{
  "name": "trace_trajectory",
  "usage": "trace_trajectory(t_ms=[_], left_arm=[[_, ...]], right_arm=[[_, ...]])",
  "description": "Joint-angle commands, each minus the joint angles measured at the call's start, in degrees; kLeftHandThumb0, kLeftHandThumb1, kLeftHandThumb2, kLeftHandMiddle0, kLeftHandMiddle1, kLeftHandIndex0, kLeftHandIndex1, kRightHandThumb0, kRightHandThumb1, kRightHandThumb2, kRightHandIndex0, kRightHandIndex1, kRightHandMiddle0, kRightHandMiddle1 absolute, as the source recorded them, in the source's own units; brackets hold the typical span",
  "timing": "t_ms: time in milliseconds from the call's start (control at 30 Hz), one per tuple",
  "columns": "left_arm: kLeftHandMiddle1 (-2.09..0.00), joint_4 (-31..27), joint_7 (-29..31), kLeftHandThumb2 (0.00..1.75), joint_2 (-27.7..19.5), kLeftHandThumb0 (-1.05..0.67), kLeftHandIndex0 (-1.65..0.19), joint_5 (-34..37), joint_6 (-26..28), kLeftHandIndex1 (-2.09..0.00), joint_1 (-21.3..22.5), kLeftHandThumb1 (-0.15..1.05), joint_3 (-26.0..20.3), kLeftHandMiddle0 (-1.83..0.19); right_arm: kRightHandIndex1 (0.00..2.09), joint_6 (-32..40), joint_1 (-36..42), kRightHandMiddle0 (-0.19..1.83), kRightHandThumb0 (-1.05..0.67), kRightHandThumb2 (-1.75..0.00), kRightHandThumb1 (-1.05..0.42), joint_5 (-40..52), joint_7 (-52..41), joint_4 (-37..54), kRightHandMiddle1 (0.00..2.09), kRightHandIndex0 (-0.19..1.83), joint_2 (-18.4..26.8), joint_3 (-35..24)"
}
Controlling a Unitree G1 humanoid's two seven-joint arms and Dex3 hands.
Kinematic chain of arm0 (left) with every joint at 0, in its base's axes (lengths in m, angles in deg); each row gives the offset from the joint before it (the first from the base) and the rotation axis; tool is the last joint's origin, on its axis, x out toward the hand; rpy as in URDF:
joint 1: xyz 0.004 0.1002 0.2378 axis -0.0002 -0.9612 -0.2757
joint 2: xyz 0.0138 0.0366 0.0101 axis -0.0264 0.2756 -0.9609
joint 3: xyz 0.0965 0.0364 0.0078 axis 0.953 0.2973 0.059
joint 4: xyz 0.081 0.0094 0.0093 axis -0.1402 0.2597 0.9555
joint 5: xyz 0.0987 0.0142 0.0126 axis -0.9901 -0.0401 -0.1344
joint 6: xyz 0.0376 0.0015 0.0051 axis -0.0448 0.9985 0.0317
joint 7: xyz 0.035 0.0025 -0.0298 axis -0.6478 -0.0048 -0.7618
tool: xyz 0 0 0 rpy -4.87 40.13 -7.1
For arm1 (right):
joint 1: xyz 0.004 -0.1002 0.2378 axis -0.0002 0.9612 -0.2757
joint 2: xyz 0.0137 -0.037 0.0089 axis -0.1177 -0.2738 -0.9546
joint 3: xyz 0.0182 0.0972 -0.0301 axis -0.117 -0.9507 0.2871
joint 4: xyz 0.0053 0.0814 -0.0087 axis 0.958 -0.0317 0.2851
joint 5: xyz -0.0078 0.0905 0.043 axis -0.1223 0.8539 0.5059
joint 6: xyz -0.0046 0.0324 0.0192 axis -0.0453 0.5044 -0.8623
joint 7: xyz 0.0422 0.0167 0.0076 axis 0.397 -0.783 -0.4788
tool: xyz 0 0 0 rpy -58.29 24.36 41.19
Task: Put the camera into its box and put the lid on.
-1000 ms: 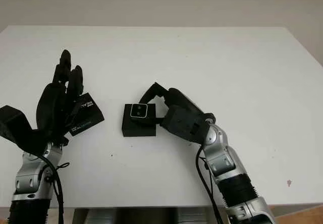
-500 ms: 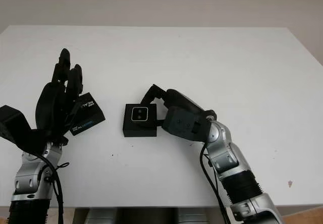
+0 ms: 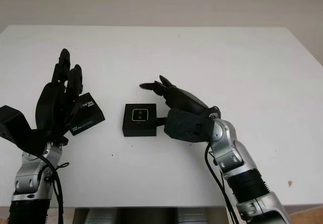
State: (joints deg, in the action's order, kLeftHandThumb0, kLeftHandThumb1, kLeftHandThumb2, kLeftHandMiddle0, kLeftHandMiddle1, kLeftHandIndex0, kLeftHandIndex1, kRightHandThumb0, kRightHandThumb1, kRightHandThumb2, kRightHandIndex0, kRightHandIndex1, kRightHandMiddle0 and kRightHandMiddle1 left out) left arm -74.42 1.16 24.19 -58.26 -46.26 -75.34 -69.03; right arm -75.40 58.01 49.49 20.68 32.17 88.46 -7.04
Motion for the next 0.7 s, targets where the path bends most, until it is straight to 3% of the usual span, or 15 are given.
trace_trajectory(t_ms=[0, 267, 400, 467, 567, 667], left_arm=[[0.0, -0.19, 0.44, 0.48, -0.34, -0.73, 0.19, 0.17, -0.34, 0.0, -0.07, 1.05, -0.16, 0.19], [0.0, -0.14, 0.65, 0.47, -0.48, -0.74, 0.19, 0.1, -0.24, 0.0, 0.22, 1.05, -0.4, 0.19], [0.0, -0.34, 0.39, 0.45, -1.58, -0.71, 0.19, -0.31, -0.03, 0.0, 0.72, 1.05, -1.11, 0.19], [0.0, -0.67, -0.76, 0.43, -4.45, -0.73, 0.19, -4.76, 0.26, 0.0, 0.96, 1.05, -0.43, 0.19], [0.0, -0.19, -2.57, 0.42, -11.94, -0.78, 0.19, -16.99, -1.83, 0.0, 1.41, 1.05, 1.77, 0.19], [0.0, 0.4, -1.8, 0.31, -18.3, -0.85, 0.19, -24.48, -0.02, 0.0, 2.44, 1.05, 2.87, 0.19]], right_arm=[[0.0, -1.35, -0.01, -0.18, -0.83, -0.05, -0.97, -0.35, 1.46, 1.09, 0.07, -0.19, 0.25, -0.9], [0.0, -1.99, -0.9, -0.19, -0.88, -0.05, -0.94, 1.27, 3.89, 2.46, 0.0, -0.19, 0.01, -3.63], [0.0, -0.17, -0.46, -0.19, -0.89, -0.08, -1.0, 3.06, 4.68, 4.77, 0.0, -0.19, -1.17, -5.58], [0.0, 2.52, 0.24, -0.19, -0.87, -0.08, -1.02, 6.94, 3.79, 6.21, 0.0, -0.19, -2.75, -7.32], [0.0, 7.01, 0.82, -0.19, -0.87, -0.1, -1.04, 12.16, 2.4, 8.23, 0.0, -0.19, -4.59, -9.49], [0.0, 10.03, 1.12, -0.19, -0.9, -0.2, -1.05, 15.04, 2.9, 9.62, 0.0, -0.19, -6.05, -10.98]])
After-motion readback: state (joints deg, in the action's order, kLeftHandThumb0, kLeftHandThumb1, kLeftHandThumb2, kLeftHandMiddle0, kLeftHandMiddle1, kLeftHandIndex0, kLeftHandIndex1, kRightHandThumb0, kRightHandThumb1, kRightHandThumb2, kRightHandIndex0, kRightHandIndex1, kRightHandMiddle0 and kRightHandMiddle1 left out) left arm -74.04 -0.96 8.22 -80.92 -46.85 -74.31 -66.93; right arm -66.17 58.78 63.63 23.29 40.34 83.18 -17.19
